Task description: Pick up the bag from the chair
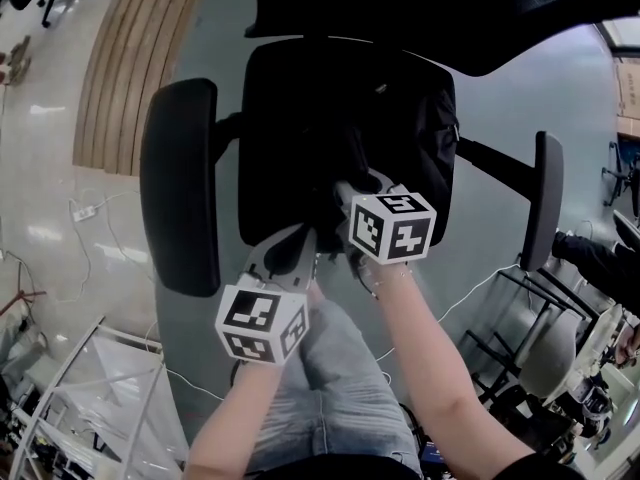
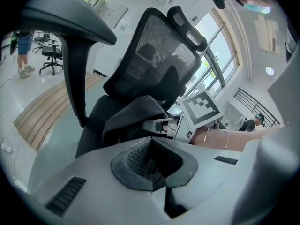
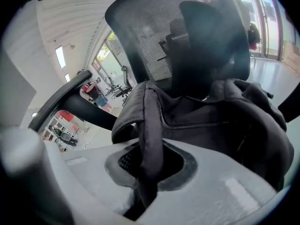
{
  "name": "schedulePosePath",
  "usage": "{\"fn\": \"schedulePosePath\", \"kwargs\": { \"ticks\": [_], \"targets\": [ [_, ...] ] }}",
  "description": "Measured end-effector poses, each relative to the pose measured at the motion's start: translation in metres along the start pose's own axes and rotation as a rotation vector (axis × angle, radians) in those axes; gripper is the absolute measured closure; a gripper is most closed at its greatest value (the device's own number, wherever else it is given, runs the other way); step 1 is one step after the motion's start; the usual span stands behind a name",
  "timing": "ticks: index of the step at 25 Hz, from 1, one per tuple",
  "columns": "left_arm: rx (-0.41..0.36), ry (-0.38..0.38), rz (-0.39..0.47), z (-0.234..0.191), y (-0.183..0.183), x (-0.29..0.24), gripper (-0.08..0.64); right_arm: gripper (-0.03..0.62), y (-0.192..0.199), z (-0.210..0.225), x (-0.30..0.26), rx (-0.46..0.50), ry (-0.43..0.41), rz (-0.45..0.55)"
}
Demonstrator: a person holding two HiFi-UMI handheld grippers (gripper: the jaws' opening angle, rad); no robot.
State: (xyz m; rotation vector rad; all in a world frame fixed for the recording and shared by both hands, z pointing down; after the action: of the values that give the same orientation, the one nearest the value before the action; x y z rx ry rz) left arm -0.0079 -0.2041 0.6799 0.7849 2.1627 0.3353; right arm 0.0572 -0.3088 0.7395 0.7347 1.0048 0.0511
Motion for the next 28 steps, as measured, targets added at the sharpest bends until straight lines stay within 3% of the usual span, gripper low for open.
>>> {"fn": "schedulePosePath", "kwargs": {
  "ticks": [4,12,21,28],
  "targets": [
    [0.006,0.014,-0.011,0.006,0.003,0.005,0.543,0.545,0.004,-0.002,0.018,-0.050,-0.012,0.035],
    [-0.095,0.073,-0.042,0.023,0.002,0.021,0.543,0.546,0.014,-0.016,0.065,-0.089,-0.017,0.100],
    [-0.118,0.104,-0.026,0.053,-0.002,0.055,0.543,0.546,0.022,-0.031,0.126,-0.082,-0.024,0.130],
    [-0.172,0.121,0.014,0.085,-0.023,0.087,0.543,0.548,0.008,-0.049,0.175,-0.092,-0.050,0.183]
  ]
}}
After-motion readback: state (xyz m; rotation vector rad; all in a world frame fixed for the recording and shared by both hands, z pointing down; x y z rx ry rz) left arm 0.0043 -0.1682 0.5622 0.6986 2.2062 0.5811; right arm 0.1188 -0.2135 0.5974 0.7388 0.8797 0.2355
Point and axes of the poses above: the fingertips, and each gripper's own axes: x backward along the fingers, z to its right, y out of its underside, the point moved 3 cm from there along x, backward along the fingers, and after that the axes turned 9 degrees about x, right-handed, at the moved point
